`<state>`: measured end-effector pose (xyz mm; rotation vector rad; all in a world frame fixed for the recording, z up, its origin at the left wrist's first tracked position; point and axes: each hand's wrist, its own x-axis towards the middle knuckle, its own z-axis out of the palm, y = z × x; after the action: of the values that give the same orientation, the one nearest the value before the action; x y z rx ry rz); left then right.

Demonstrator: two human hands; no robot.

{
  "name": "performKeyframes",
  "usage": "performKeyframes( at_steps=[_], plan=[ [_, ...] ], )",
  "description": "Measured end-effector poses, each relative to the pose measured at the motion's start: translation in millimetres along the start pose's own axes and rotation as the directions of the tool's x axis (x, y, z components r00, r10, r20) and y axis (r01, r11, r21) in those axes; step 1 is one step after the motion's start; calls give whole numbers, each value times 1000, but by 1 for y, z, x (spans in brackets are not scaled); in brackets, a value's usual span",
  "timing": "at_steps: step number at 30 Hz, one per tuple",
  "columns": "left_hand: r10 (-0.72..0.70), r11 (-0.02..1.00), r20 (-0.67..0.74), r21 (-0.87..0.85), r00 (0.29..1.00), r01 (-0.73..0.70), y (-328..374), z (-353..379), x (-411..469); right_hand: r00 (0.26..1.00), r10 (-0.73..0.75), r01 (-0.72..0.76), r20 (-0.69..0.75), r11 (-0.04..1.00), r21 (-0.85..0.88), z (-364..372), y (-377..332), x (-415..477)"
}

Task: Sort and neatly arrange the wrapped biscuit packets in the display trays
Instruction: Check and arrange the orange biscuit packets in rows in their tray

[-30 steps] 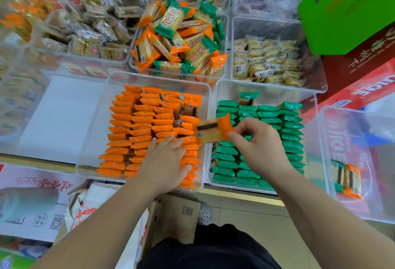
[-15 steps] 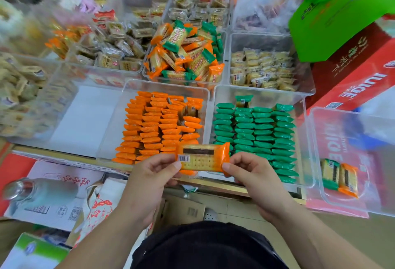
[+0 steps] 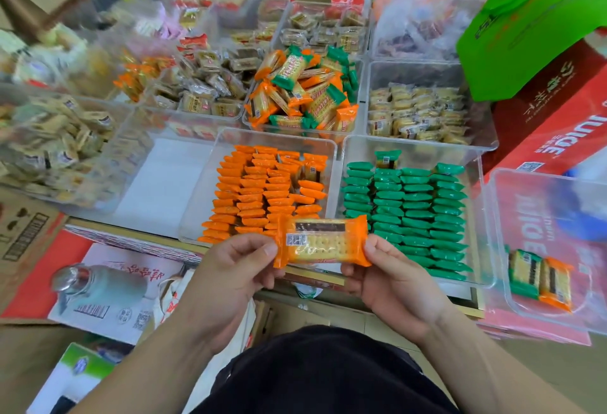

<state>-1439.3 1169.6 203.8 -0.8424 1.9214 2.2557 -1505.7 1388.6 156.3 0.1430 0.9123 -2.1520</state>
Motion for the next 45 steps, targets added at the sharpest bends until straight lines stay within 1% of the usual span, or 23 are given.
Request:
performKeyframes(
  at_steps=[2,5,8,12,14,16,18,19,21,22,24,25,26,29,31,32,34,36,39,42,45],
  plan=[
    [33,999,-34,29,999,-32,-3,0,0,999,0,-1,-33,1000,-15,2,0,-1],
    [104,994,-72,52,992,-101,-2,3,2,993,-22,12,-115,996,-90,6,-2,-3],
    [115,993,-48,33,992,-114,1,7,3,986,-54,32,-155,990,-139,9,-6,-7],
    [110,994,12,7,994,-110,-2,3,7,986,-69,35,-149,974,-222,10,-9,-11],
    [136,985,53,97,989,-141,-2,2,8,989,-52,20,-138,973,-229,9,-7,-11],
    [158,959,101,220,982,-177,-2,2,8,991,-18,-11,-131,977,-214,9,-6,-11],
    [184,929,122,301,975,-213,-2,2,10,992,24,-48,-126,980,-191,10,-5,-11],
    [217,897,127,365,968,-249,-1,-1,11,991,38,-60,-125,982,-179,11,-5,-11],
    [316,778,160,520,935,-352,2,-5,12,989,43,-64,-139,986,-153,11,-7,-10],
    [352,725,188,565,917,-394,4,-7,12,988,47,-66,-148,990,-124,11,-9,-10],
    [358,690,201,601,912,-404,9,-11,9,987,80,-85,-140,996,-32,9,-13,-10],
    [340,701,188,603,921,-382,11,-12,7,987,101,-101,-123,995,6,8,-15,-10],
    [307,727,171,592,936,-347,14,-12,6,988,109,-109,-107,994,6,8,-17,-11],
    [179,868,96,454,979,-203,18,-6,3,988,82,-109,-134,971,-210,13,-14,-10],
    [87,940,49,328,995,-98,18,-1,3,981,64,-113,-181,954,-277,15,-9,-7],
    [49,958,26,281,998,-54,17,1,4,979,60,-113,-195,954,-278,15,-7,-7],
    [16,969,-16,247,1000,-12,14,2,6,978,57,-111,-201,957,-267,15,-6,-5],
    [34,968,-79,252,996,-13,10,2,9,981,54,-105,-188,956,-274,14,-6,-6],
    [75,971,-148,237,986,-38,6,3,11,982,38,-100,-186,936,-337,13,-3,-6],
    [130,965,-155,248,979,-89,4,4,11,976,4,-96,-220,908,-409,12,1,-4],
    [139,965,-136,241,981,-104,2,5,12,972,-14,-84,-233,911,-404,8,4,-2]
  ],
)
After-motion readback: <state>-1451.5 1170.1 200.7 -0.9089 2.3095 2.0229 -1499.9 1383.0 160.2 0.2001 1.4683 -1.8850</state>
